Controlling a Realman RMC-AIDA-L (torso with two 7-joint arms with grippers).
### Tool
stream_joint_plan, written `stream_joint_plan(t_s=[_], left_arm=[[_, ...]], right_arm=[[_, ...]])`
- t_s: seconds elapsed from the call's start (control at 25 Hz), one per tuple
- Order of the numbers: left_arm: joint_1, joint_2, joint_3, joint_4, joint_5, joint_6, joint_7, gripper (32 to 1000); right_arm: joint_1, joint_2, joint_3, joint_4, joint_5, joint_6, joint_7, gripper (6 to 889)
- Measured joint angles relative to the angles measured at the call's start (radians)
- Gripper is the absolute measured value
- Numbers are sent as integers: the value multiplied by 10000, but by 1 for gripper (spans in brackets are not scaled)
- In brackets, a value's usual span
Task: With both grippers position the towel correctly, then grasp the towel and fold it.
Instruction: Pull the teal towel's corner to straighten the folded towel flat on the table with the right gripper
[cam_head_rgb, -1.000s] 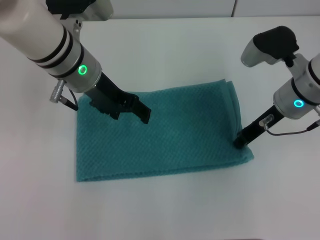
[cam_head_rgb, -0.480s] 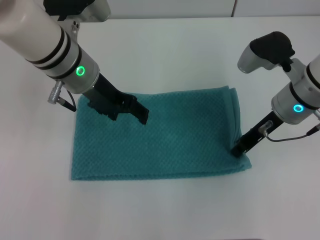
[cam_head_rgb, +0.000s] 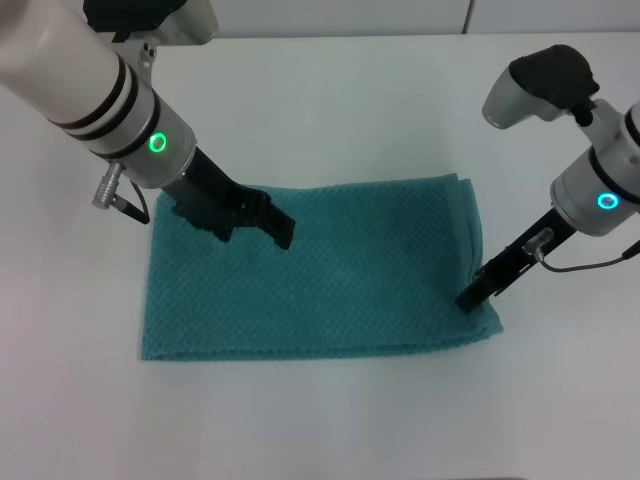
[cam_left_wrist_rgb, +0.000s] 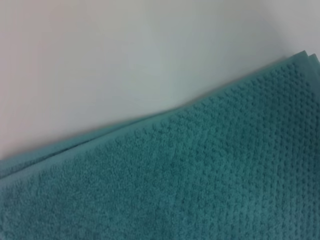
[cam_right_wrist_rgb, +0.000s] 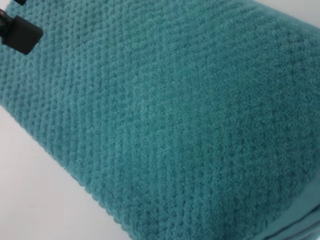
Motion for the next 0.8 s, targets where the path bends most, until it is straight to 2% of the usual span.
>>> stream_joint_plan(t_s=[0.2, 0.64, 0.8], left_arm=[[29, 0, -20, 0, 12, 6, 0, 863], [137, 3, -61, 159, 21, 36, 0, 862], [150, 7, -61, 158, 27, 37, 0, 862]], right_arm=[[-13, -2, -6, -215, 4, -227, 23, 429], [-12, 1, -38, -241, -22, -254, 28, 678], [-19, 1, -17, -331, -20, -340, 28, 828]])
